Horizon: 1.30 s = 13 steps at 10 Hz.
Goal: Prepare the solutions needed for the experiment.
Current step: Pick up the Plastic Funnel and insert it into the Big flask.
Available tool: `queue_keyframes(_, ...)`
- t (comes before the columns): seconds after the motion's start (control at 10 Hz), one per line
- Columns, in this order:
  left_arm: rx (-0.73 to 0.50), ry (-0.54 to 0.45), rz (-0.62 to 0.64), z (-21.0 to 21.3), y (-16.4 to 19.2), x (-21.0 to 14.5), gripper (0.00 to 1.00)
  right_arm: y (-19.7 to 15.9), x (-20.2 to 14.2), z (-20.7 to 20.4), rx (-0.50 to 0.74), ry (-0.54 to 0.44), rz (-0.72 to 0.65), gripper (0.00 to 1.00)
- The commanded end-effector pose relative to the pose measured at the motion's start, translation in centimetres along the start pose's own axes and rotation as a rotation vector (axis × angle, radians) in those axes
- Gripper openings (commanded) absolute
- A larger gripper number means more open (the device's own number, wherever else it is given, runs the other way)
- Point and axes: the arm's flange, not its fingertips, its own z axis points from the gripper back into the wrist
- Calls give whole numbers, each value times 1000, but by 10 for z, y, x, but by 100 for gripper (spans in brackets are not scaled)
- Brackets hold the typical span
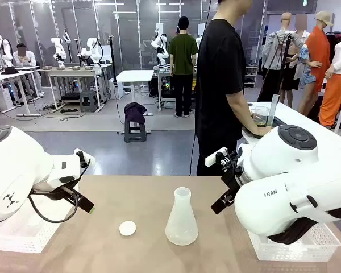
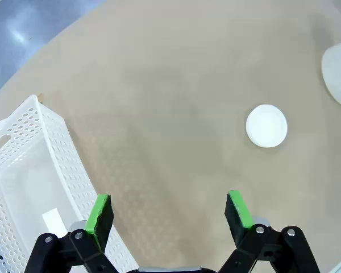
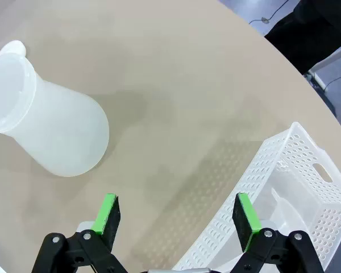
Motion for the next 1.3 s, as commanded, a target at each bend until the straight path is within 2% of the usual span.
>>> queue_keyframes(0.0, 0, 0, 0, 0, 0, 0, 100, 0, 0, 0, 0, 0, 0, 100)
queue_keyframes(1.2, 0, 0, 0, 0, 0, 0, 100, 0, 0, 0, 0, 0, 0, 100)
